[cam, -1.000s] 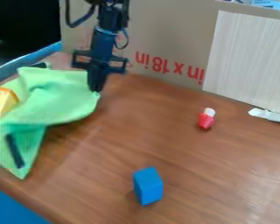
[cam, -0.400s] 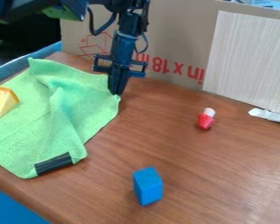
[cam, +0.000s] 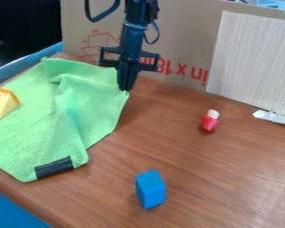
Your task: Unfold the cloth from left bottom to the top rigth
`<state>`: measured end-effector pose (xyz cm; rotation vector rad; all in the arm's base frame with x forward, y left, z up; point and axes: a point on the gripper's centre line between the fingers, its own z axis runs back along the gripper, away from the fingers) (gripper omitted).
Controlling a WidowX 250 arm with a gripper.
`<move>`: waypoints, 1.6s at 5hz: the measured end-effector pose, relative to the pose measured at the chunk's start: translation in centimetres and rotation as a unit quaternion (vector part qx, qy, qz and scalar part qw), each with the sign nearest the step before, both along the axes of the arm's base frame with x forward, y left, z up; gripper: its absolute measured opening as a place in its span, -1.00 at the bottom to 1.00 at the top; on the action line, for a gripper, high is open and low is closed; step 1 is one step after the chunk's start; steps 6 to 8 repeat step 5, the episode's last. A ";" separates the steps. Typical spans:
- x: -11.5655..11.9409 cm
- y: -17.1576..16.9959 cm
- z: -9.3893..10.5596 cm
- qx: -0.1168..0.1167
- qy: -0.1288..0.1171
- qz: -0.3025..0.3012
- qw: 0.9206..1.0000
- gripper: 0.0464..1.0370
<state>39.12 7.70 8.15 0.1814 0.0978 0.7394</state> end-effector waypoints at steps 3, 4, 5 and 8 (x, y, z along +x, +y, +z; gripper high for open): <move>2.1 -1.1 1.4 -0.020 -0.019 -0.011 1.000 -0.98; 2.7 -1.9 1.5 -0.025 -0.014 -0.012 1.000 -0.95; 2.8 -1.9 1.5 -0.023 -0.018 -0.008 1.000 -0.68; 2.8 -1.9 1.5 -0.023 -0.018 -0.008 1.000 -0.68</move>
